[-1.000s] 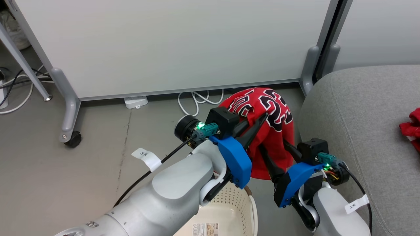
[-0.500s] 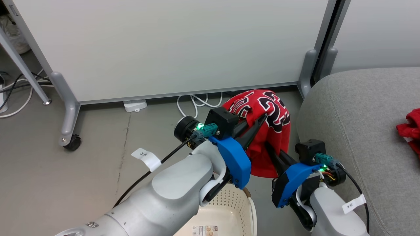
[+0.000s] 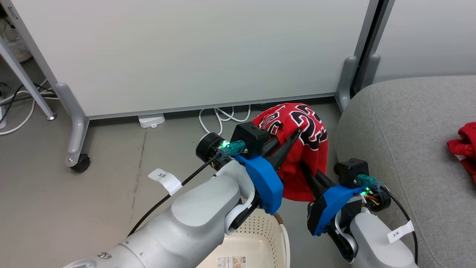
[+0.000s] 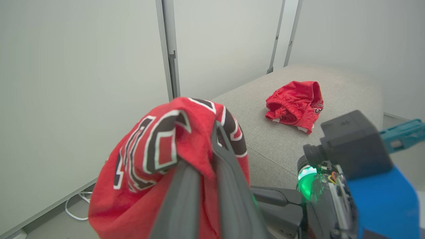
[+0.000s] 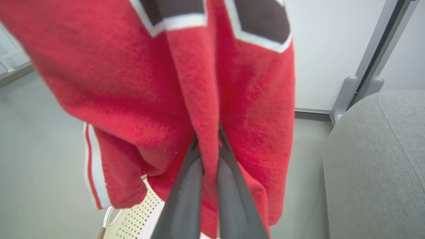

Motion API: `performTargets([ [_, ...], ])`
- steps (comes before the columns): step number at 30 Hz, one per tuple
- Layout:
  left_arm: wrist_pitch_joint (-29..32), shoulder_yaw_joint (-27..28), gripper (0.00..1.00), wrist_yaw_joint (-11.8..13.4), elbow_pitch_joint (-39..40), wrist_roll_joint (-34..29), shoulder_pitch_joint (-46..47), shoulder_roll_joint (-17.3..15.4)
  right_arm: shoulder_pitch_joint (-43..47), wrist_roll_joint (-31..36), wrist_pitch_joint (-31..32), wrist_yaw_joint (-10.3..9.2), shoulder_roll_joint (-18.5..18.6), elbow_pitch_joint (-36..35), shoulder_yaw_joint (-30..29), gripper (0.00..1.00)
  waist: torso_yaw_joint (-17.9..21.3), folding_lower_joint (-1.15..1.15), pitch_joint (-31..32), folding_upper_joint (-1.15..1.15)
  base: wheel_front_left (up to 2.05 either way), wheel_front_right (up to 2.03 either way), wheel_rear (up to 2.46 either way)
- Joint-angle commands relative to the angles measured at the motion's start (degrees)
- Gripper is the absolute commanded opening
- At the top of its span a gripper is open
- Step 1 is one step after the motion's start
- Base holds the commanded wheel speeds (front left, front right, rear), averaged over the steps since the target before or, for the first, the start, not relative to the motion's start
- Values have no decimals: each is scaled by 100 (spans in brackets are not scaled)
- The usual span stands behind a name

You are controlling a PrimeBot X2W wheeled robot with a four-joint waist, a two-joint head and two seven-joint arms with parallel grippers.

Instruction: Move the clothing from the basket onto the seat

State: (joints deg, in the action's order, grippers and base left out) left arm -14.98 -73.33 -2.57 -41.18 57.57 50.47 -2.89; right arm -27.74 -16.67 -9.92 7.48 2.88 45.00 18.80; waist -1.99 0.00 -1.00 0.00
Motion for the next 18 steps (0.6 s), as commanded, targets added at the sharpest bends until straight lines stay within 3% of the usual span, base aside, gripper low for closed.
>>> performTargets([
  [1, -31, -17, 16, 18, -13, 25, -54, 1, -108, -15, -38, 3, 1, 26, 6, 0, 4, 0, 1, 0, 0, 0, 0],
  [3, -31, -18, 78, 31, -14, 27, -61, 1, -114, -22, -51, 3, 1, 46, 3, 0, 9, 0, 2, 0, 0, 0, 0],
  [4, -31, -18, 100, 36, -22, 32, -67, 1, -119, -27, -62, 3, 1, 59, 3, 0, 11, 0, 2, 0, 0, 0, 0],
  [18, -30, 115, 100, 121, -24, -27, -137, 1, -167, -50, -149, 3, 1, 120, -42, 0, -3, 0, -32, 0, 0, 0, 0],
])
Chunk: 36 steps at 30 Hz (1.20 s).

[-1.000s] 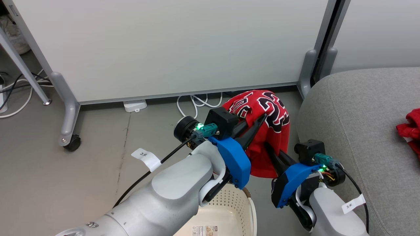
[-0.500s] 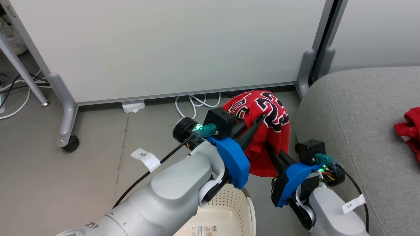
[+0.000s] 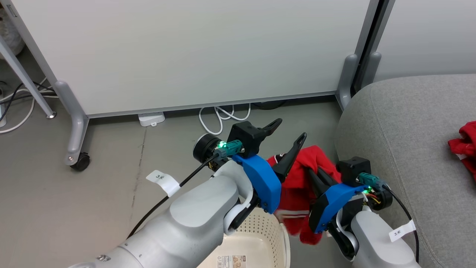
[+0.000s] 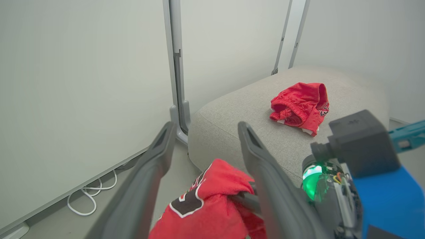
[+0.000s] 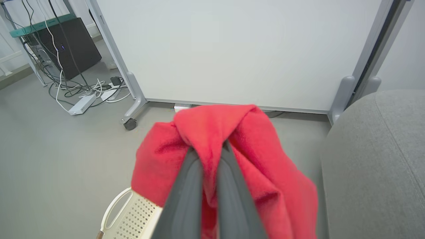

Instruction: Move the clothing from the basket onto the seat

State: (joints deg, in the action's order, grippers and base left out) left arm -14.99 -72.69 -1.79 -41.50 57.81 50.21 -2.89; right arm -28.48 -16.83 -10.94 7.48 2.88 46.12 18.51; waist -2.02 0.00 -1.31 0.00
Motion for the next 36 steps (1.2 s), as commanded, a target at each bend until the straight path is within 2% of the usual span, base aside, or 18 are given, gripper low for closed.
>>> performTargets([
  [1, -28, 96, 100, 33, 16, -89, -145, 1, -91, -31, -49, 3, 1, 8, -19, 0, -2, 0, -2, 0, 0, 0, 0],
  [5, -28, 495, 100, 42, 130, -381, -336, 1, -64, 16, -74, 3, 1, -3, -72, 0, -13, 0, -11, 0, 0, 0, 0],
  [11, -28, 1327, 100, -116, 430, -1100, -934, -128, 7, 75, -104, 3, 2, -49, -193, 0, -46, 0, -29, 0, 0, 0, 0],
  [28, -27, 3790, 100, -393, 1576, -3102, -3075, -353, 178, 212, -99, 3, 2, -300, -412, 0, -114, 0, -45, 0, 0, 0, 0],
  [36, -28, 4494, 100, -522, 1867, -3755, -3685, -298, 257, 250, -57, 3, 1, -416, -459, 0, -125, 0, 3, 0, 0, 0, 0],
])
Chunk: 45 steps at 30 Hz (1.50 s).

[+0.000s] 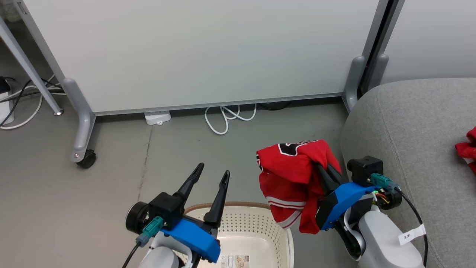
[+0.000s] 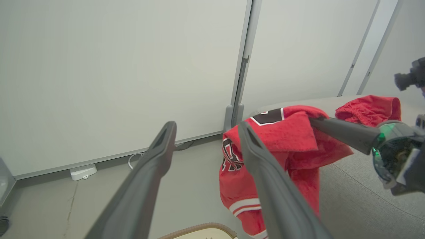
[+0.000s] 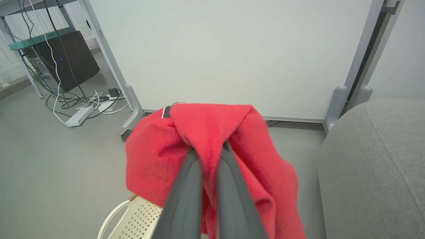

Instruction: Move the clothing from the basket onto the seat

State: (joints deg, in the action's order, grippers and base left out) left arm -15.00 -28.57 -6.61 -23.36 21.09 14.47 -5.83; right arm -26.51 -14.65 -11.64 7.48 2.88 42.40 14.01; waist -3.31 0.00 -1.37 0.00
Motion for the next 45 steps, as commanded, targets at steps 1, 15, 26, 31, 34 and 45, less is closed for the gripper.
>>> performTargets([
  [1, -27, 145, 100, -53, 80, -138, -164, 6, 72, 38, 14, 3, 1, -58, -11, 0, 7, 0, 14, 0, 0, 0, 0],
  [15, -27, 326, 100, -101, 153, -413, -376, 132, 151, 83, 116, 3, 1, -210, -91, 0, 64, 0, 10, 0, 0, 0, 0],
  [26, -27, 229, 100, -102, 117, -318, -300, 97, 167, 82, 139, 3, 2, -315, -105, 0, 319, 0, -25, 0, 0, 0, 0],
  [31, -27, 163, 100, -90, 122, -307, -251, 94, 161, 96, 149, 3, 3, -341, -130, 0, 532, 0, -54, 0, 0, 0, 0],
  [34, -27, 130, 100, -90, 122, -293, -219, 83, 154, 98, 161, 3, 1, -371, -123, 0, 683, 0, -85, 0, 0, 0, 0],
  [45, -27, 52, 100, -91, 107, -255, -94, 44, 118, 91, 170, 3, 2, -464, -128, 0, 1269, 0, -254, 0, 0, 0, 0],
])
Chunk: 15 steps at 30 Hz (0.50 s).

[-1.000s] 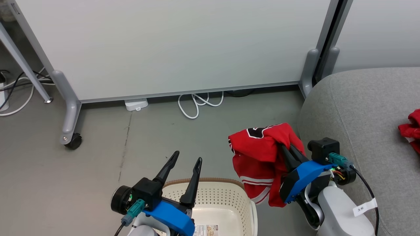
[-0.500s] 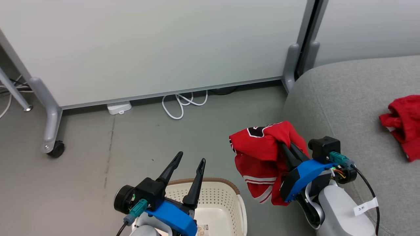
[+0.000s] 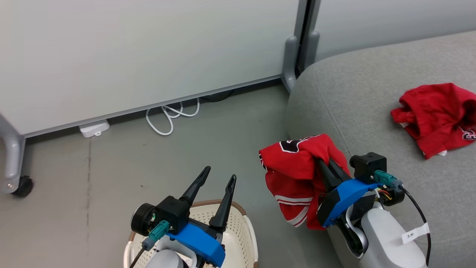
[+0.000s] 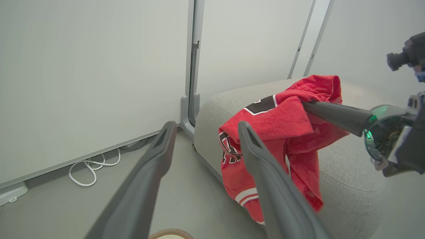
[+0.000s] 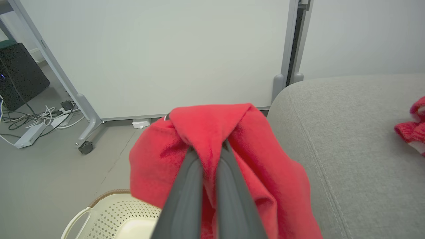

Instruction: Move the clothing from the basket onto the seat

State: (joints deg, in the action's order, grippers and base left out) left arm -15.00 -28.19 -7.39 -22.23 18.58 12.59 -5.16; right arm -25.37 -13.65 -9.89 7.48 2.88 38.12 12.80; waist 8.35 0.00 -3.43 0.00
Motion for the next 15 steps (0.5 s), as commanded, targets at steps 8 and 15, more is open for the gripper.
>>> performTargets([
  [8, -26, -30, 100, -13, -34, 1, 152, -35, -5, -29, -31, 3, 1, -53, -22, 0, 462, 0, -98, 0, 0, 0, 0],
  [15, -27, -42, 100, -13, -42, -12, 194, -68, -32, -92, -58, 3, 0, -63, 29, 0, 797, 0, -156, 0, 0, 0, 0],
])
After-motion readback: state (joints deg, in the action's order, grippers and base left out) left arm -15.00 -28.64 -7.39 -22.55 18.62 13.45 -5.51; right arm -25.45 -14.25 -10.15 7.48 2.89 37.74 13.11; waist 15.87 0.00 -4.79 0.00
